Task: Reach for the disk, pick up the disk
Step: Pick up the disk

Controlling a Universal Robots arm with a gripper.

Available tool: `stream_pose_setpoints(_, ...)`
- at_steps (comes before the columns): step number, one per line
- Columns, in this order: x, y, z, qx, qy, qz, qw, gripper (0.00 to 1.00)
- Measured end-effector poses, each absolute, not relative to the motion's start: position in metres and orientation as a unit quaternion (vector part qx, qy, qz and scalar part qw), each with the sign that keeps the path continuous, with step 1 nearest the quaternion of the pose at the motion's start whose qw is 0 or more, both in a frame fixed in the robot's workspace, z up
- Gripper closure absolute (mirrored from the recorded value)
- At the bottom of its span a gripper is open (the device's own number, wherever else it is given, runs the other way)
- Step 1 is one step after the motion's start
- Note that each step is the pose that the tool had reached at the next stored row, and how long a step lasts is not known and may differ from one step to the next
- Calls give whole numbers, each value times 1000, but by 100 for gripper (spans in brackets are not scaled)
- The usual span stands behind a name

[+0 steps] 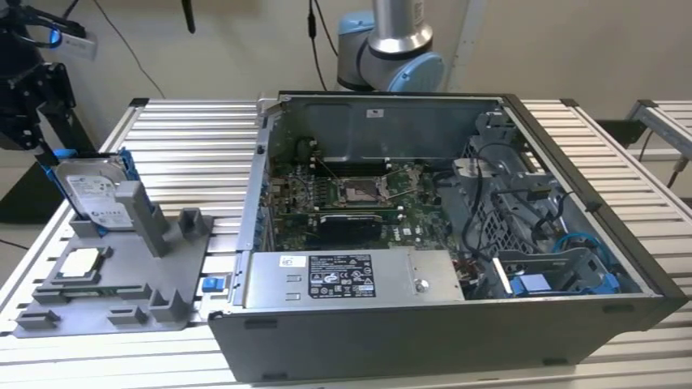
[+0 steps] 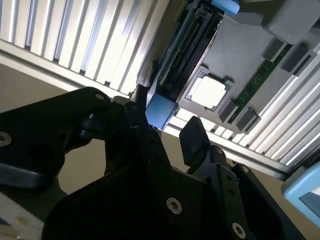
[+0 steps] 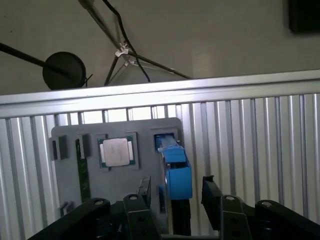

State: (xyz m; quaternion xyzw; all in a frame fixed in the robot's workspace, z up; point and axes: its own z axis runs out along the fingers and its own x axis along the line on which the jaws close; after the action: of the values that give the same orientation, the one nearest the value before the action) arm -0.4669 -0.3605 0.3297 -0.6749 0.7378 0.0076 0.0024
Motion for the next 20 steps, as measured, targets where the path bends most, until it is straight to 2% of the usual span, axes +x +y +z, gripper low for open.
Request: stream_pose_setpoints(20,-468,-362,303,-698,716,7,6,0)
